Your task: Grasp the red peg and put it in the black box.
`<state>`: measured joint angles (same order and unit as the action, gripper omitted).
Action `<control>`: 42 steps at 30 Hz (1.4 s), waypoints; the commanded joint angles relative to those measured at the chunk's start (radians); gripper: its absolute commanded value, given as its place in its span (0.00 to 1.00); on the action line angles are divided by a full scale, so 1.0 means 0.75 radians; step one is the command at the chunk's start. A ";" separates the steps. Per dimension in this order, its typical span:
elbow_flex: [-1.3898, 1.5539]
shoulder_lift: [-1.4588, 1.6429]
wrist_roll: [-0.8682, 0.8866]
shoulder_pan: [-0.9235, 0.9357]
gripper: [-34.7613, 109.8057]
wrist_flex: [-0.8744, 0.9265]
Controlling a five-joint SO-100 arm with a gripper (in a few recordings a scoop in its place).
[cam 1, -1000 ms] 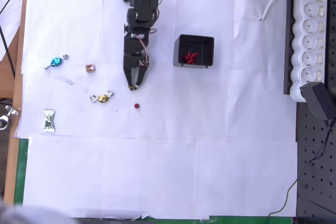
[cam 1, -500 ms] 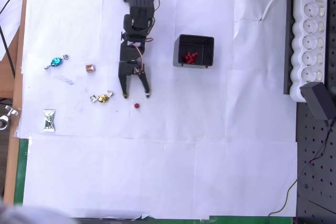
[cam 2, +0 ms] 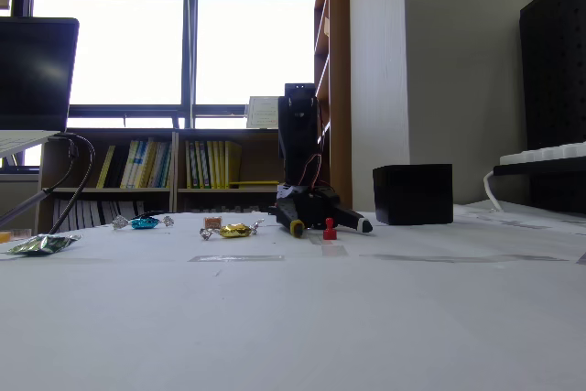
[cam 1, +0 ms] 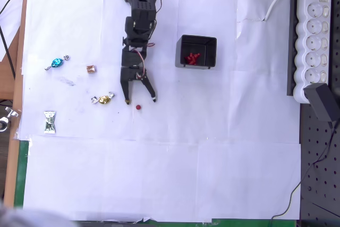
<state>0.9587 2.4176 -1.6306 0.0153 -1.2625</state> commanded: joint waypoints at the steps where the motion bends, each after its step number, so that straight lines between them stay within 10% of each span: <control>1: 0.074 0.018 -0.010 -0.010 0.51 -0.008; 42: 0.061 -0.121 0.080 -0.129 0.53 0.313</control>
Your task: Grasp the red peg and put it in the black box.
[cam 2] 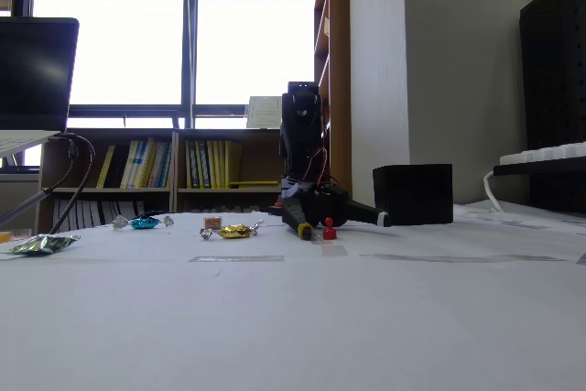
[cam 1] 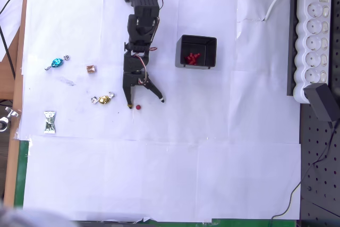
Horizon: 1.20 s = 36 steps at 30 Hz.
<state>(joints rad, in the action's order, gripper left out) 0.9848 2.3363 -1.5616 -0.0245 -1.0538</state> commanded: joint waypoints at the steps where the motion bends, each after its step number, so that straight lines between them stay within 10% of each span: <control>1: 0.027 -0.014 -0.014 -0.076 0.53 0.039; 36: -0.022 -0.037 -0.045 -0.076 0.28 0.020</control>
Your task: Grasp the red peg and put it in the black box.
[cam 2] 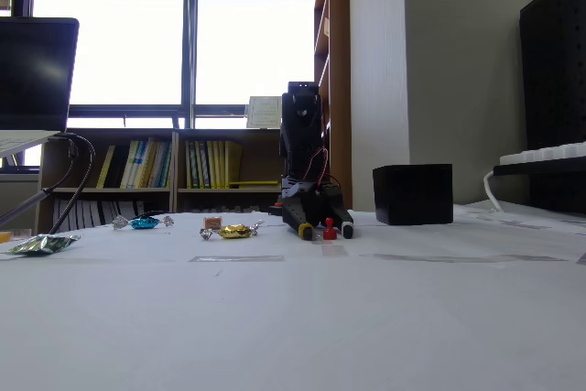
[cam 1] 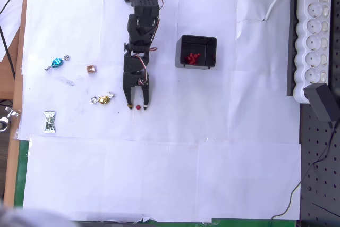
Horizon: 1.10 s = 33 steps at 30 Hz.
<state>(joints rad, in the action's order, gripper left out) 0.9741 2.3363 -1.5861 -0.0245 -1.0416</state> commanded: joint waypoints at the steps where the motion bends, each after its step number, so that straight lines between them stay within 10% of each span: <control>1: -0.008 -0.039 -0.010 -0.076 0.28 0.004; 18: -0.090 -0.239 0.106 -0.065 0.24 0.008; 33: 0.495 -0.959 0.346 -0.018 0.24 1.890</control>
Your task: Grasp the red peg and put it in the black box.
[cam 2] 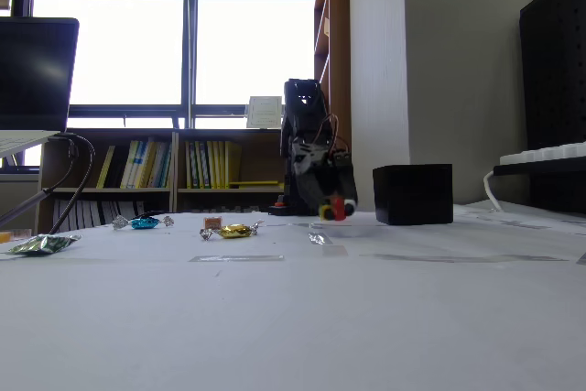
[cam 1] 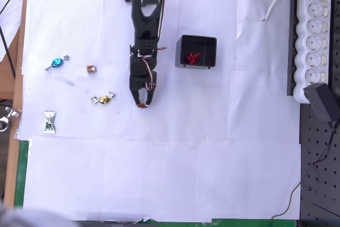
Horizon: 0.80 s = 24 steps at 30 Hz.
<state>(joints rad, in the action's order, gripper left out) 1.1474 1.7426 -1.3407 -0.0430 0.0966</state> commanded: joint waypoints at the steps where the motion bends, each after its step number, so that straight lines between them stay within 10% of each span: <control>1: 0.305 -0.182 0.020 0.010 0.24 0.450; 14: 0.933 -0.356 0.227 -0.117 0.24 1.724; 24: 0.837 -0.532 0.243 -0.446 0.24 1.976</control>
<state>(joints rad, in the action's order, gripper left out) 1.7733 1.4373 -1.1275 -0.2899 1.5370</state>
